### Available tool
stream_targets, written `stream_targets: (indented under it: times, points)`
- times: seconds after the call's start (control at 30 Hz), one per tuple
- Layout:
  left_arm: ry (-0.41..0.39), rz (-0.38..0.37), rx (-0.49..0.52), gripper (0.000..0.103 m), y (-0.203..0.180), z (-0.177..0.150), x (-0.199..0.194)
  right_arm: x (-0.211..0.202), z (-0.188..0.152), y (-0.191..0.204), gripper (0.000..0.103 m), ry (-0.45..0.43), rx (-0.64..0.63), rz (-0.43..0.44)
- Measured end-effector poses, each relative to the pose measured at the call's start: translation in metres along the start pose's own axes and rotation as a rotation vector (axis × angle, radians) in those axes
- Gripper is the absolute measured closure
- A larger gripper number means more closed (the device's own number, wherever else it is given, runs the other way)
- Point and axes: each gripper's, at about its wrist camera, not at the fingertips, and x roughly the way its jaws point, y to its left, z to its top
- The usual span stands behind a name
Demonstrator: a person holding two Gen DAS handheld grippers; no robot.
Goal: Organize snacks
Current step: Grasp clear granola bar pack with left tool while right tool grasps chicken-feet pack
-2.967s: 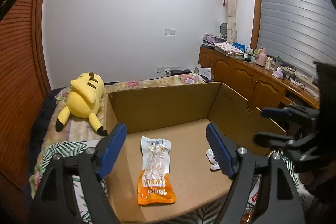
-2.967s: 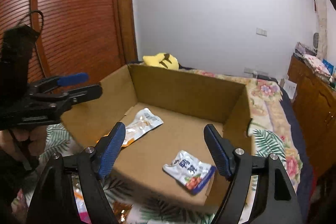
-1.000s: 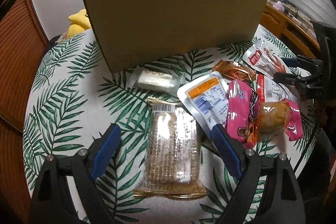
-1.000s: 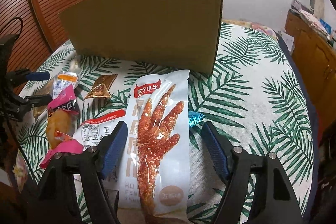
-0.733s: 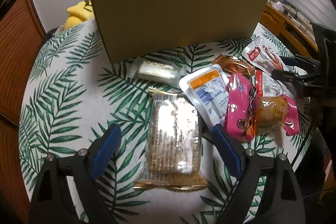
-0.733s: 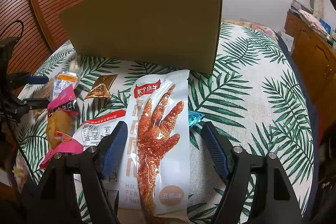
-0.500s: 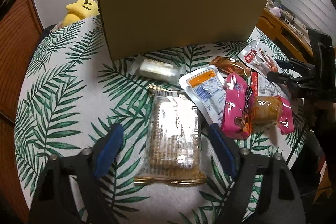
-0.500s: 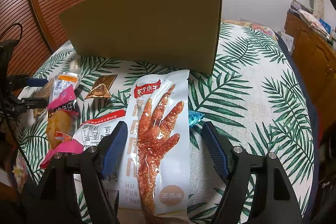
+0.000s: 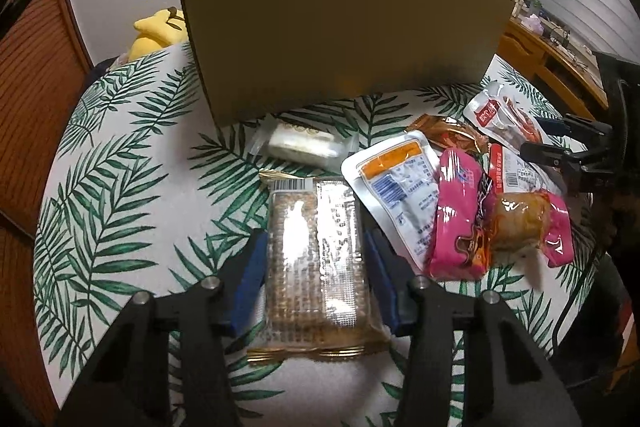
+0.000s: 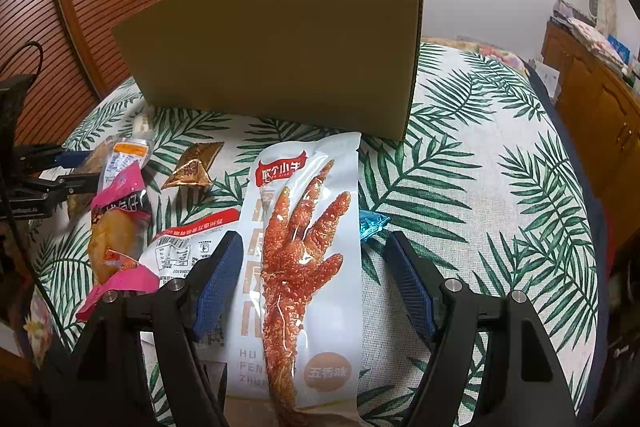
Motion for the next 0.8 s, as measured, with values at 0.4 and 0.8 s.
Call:
stream_targets:
  times: [0.4, 0.8]
  points:
    - [-0.068, -0.01, -0.049, 0.063, 0.004, -0.01, -0.013, 0.0, 0.0, 0.001, 0.027, 0.002, -0.003, -0.003]
    - [-0.12, -0.012, -0.088, 0.063, 0.007, -0.011, -0.028, 0.005, 0.001, 0.01, 0.032, 0.016, -0.045, -0.061]
